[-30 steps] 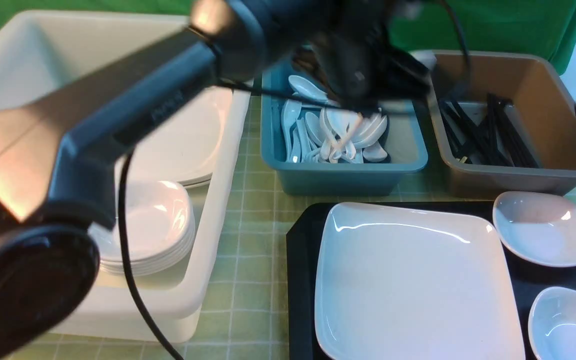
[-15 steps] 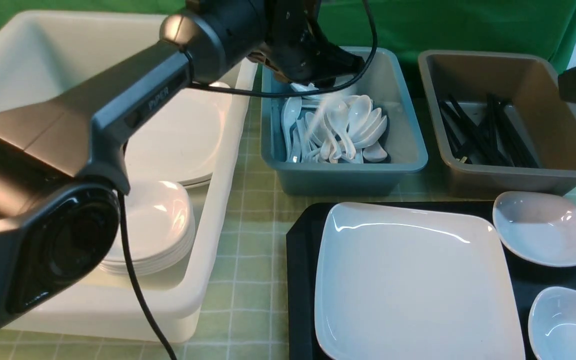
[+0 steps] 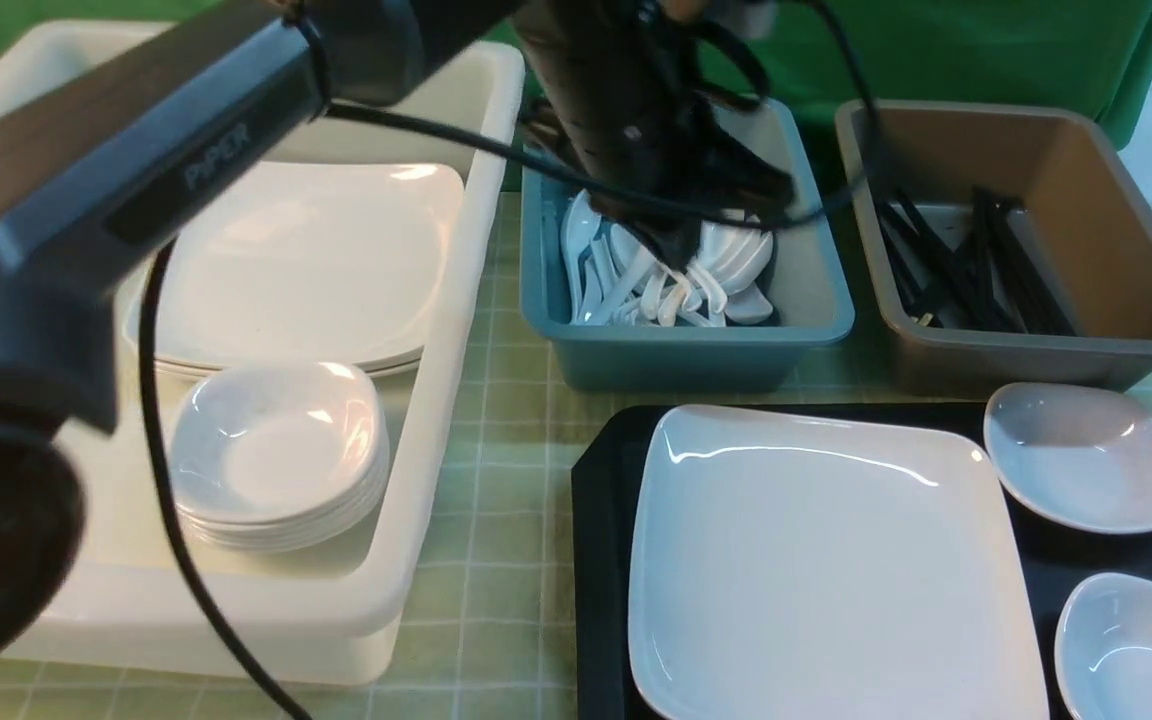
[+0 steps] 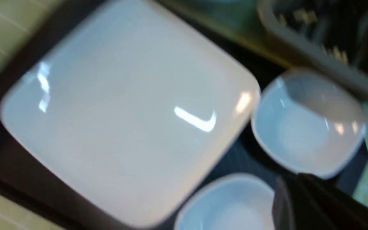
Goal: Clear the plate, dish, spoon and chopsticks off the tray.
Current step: Use the right arm to grab a small plate from the dinner plate
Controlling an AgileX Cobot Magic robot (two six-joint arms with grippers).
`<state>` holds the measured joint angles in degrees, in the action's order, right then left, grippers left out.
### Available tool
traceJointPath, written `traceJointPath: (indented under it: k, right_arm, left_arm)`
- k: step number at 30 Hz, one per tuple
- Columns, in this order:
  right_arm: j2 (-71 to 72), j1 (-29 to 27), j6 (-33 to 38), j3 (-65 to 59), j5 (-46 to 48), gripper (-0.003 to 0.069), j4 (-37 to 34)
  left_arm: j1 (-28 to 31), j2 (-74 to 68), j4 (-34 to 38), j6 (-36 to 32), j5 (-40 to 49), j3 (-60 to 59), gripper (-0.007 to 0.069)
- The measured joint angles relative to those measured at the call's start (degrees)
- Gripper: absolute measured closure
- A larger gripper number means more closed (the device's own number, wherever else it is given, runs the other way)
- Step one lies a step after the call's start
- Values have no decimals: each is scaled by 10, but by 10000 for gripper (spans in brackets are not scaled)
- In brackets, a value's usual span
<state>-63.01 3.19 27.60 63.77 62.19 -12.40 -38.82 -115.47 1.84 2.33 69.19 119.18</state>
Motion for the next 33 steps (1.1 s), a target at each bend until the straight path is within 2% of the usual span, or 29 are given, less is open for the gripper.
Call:
traceJointPath:
  k: [3,7,9,12,16,20,23,24,28,30,31,32,33]
  right_arm:
    - [-4,1,16,-31,10,642,1]
    - [-7,22,37,-130,2,523,-10]
    - [-9,37,38,-181,-27,424,-3]
    - [-15,56,36,-240,-83,326,9]
    - [-44,86,14,-303,-177,262,32]
    - [-90,97,-27,-321,-222,249,84]
    - [-121,98,-48,-321,-240,249,105]
    - [-137,98,-56,-321,-247,249,110]
    - [-160,99,-58,-321,-254,260,112]
    - [-170,99,-58,-321,-258,340,116]
    - [-170,99,-58,-321,-258,340,117]
    - [-170,99,-58,-321,-261,416,120]
    - [-169,99,-58,-320,-263,441,124]
  left_arm:
    - [-32,37,-2,-4,2,-54,641]
    - [-78,123,4,-16,-30,-178,641]
    - [-88,165,28,-34,-73,-243,641]
    - [-90,217,79,-70,-126,-312,641]
    - [-90,276,127,-110,-189,-395,641]
    - [-89,303,135,-120,-214,-440,641]
    - [-89,307,161,-151,-221,-455,641]
    - [-89,307,194,-184,-227,-464,641]
    - [-89,307,243,-233,-240,-470,641]
    - [-89,307,285,-282,-254,-471,641]
    - [-89,307,290,-289,-256,-471,641]
    - [-89,307,303,-306,-261,-471,641]
    - [-89,307,311,-315,-264,-471,641]
